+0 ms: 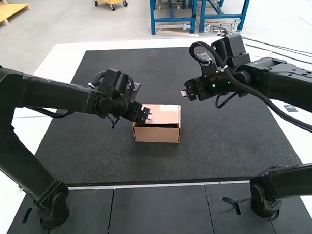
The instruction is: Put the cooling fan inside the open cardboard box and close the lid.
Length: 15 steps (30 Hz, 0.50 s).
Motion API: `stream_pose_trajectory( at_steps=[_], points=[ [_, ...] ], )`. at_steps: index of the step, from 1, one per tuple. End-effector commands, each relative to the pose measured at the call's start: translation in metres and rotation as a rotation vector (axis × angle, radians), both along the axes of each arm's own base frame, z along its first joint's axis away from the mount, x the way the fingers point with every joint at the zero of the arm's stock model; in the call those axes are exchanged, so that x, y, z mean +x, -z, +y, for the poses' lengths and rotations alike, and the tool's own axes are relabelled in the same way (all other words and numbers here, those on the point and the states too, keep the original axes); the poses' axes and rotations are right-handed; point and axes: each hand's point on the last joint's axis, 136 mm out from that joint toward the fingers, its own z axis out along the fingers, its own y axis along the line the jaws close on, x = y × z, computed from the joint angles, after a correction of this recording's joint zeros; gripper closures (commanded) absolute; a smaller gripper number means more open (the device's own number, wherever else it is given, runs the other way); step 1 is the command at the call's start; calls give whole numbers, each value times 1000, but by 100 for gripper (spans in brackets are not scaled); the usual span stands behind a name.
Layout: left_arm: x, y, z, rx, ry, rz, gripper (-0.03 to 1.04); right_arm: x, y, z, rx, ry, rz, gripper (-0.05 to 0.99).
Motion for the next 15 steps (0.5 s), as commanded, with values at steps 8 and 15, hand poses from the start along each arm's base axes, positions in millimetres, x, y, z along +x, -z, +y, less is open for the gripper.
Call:
stream_pose_trajectory(
  at_steps=[8, 15],
  points=[
    [-3, 12, 5, 14, -5, -2, 4, -1, -14, -4, 28, 5, -32, 3],
    [-4, 26, 9, 35, -11, 9, 4, -1, -13, -4, 28, 4, -30, 3]
  ],
)
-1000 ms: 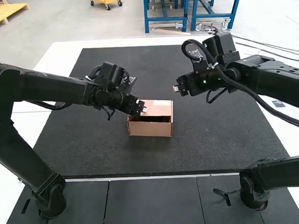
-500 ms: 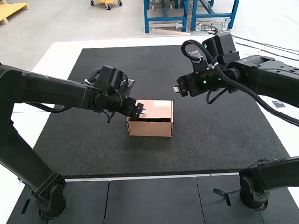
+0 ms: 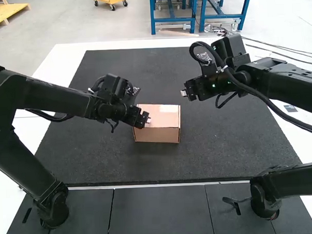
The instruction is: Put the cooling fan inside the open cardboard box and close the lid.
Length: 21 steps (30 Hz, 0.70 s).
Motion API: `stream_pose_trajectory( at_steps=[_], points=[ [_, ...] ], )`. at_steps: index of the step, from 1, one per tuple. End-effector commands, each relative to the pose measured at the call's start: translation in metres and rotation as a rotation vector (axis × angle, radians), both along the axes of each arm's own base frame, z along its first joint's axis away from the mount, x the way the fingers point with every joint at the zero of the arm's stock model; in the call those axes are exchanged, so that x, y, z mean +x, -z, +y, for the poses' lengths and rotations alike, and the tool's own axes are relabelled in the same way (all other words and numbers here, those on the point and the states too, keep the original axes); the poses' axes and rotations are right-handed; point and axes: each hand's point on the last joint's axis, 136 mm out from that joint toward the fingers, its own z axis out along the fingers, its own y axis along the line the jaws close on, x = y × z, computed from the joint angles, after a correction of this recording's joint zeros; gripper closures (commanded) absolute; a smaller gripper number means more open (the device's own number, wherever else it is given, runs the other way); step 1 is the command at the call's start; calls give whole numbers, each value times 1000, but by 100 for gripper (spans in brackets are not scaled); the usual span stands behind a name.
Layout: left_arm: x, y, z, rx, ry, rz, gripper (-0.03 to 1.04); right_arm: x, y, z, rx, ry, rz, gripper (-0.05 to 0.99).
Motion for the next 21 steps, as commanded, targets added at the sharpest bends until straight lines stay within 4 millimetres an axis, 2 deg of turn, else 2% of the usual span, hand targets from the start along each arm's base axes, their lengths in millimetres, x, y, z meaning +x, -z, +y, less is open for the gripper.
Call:
stream_pose_trajectory(
  at_steps=[1, 5, 11, 15, 21],
  points=[
    [-1, 15, 7, 34, -8, 17, 4, -1, -13, -4, 27, 5, -30, 3],
    [-4, 24, 8, 45, -7, 31, 4, -2, -13, -4, 27, 5, -31, 3],
    [-1, 19, 8, 61, 1, 11, 4, -2, -11, -4, 26, 4, -26, 3],
    [6, 2, 7, 53, -5, -4, 4, -2, -9, -5, 24, 7, -22, 3],
    [15, -49, 4, 0, -19, -88, 4, -3, -12, -5, 43, 19, -24, 3]
  ],
)
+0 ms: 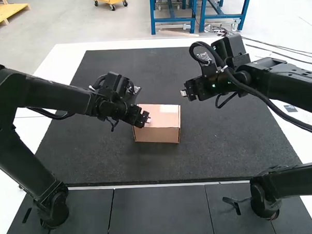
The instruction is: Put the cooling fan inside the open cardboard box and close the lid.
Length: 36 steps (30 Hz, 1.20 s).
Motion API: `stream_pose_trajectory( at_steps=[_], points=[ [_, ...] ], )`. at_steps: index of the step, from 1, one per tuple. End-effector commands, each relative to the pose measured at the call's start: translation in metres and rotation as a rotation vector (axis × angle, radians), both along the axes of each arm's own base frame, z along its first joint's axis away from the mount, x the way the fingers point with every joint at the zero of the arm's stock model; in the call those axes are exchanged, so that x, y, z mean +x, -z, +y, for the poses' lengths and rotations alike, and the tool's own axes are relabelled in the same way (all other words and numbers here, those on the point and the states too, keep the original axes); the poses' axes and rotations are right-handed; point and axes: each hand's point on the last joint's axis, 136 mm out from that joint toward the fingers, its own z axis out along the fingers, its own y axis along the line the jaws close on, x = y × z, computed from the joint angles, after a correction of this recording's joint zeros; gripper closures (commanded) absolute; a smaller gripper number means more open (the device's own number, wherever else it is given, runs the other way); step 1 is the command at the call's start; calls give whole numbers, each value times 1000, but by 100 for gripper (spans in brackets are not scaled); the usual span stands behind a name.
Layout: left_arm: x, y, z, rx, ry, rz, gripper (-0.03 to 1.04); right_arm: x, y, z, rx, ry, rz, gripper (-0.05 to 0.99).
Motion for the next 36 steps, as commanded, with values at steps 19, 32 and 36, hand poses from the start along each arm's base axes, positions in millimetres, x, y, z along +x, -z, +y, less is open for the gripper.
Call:
stream_pose_trajectory(
  at_steps=[19, 32, 36],
  points=[
    [7, -218, 77, -251, -261, -514, 4, -3, -59, -15, 136, 58, -175, 3],
    [-39, -263, 119, -327, -329, -740, 4, -17, -89, -62, 315, 186, -324, 2],
    [-48, -248, 123, -329, -341, -723, 4, -24, -98, -75, 439, 253, -326, 2]
  ],
)
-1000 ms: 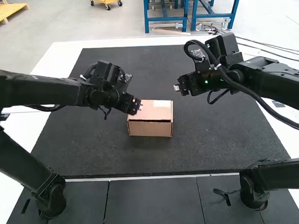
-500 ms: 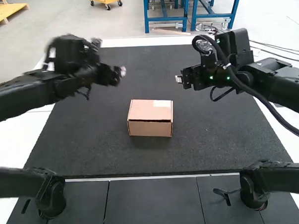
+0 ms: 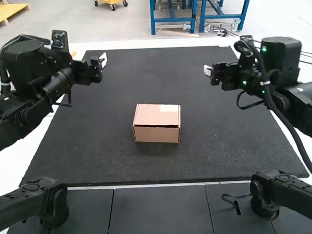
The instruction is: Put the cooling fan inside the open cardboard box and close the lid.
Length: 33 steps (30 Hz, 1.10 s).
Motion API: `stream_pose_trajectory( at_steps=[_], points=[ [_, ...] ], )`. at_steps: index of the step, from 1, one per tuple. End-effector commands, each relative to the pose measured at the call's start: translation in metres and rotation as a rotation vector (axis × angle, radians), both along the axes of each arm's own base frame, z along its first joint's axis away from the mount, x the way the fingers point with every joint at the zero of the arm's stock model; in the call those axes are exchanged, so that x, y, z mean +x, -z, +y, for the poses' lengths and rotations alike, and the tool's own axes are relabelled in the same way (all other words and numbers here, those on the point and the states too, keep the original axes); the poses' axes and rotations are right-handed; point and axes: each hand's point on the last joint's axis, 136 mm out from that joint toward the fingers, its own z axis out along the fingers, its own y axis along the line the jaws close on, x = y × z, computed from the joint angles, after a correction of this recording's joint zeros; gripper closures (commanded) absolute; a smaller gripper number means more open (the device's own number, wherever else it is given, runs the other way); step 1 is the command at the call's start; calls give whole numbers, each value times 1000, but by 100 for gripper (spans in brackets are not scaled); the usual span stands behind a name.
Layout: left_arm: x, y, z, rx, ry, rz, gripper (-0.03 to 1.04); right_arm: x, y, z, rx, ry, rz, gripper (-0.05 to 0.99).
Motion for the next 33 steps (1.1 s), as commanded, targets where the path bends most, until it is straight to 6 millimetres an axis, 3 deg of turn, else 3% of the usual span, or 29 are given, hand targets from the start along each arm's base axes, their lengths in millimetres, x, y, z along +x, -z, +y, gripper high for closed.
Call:
stream_pose_trajectory(
  at_steps=[1, 4, 9, 15, 26, 33],
  points=[
    [-8, 3, 9, -33, -31, -23, 4, -8, -8, -10, 128, 32, -3, 2],
    [-18, 1, 18, -58, -62, -90, 4, -13, -6, -25, 146, 85, -48, 2],
    [-30, 2, 32, -81, -112, -145, 4, -17, 16, -47, 202, 180, -53, 3],
    [-44, 3, 37, -88, -116, -204, 4, -17, 31, -74, 180, 290, -83, 3],
    [-73, 6, 81, 9, -301, -382, 5, -17, 61, -87, 96, 321, -187, 3],
    [-82, 5, 84, 20, -311, -432, 5, -17, 86, -88, 54, 316, -182, 3]
  ],
)
